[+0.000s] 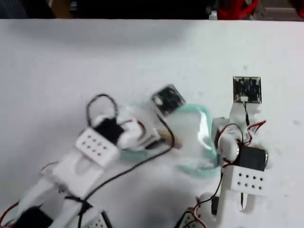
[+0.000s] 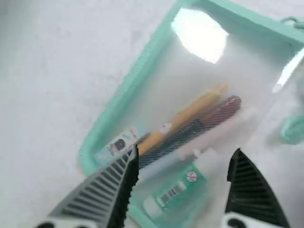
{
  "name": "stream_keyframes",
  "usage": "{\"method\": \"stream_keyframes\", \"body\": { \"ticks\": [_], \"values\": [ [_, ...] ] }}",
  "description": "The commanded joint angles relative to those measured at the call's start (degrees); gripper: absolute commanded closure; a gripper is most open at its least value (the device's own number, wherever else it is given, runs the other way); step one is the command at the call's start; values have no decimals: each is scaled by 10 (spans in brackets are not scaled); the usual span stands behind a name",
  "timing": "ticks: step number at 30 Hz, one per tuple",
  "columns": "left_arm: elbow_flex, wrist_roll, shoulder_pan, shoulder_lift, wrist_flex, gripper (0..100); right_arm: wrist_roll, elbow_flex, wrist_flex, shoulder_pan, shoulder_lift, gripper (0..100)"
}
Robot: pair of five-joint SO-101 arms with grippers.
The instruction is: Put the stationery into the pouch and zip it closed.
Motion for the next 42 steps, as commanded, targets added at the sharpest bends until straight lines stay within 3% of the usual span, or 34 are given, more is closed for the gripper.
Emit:
{"method": "stream_keyframes", "body": {
  "ticks": [1, 7, 11, 14, 21, 27, 31, 36, 42],
  "values": [
    [-24, -1, -48, -86, 2, 703, -4, -21, -2, -1, -13, 857],
    [-24, 120, -203, -190, 4, 740, -3, -28, -15, -2, -13, 858],
    [-24, 139, -323, -239, -4, 882, 35, -66, -35, -29, 5, 933],
    [-33, 133, -369, -249, -8, 984, 62, -134, -8, -75, 25, 977],
    [-126, 25, -376, -364, 179, 976, 64, -404, 196, -177, 26, 981],
    [-128, 21, -375, -619, 185, 974, 63, -540, 302, -225, 12, 981],
    [-71, 21, -378, -757, 146, 972, 57, -550, 295, -227, -72, 981],
    [-47, 23, -368, -733, 178, 976, -4, -538, 258, -225, -220, 981],
    [-25, 21, -339, -737, 178, 976, -9, -419, 210, -222, -384, 981]
  ]
}}
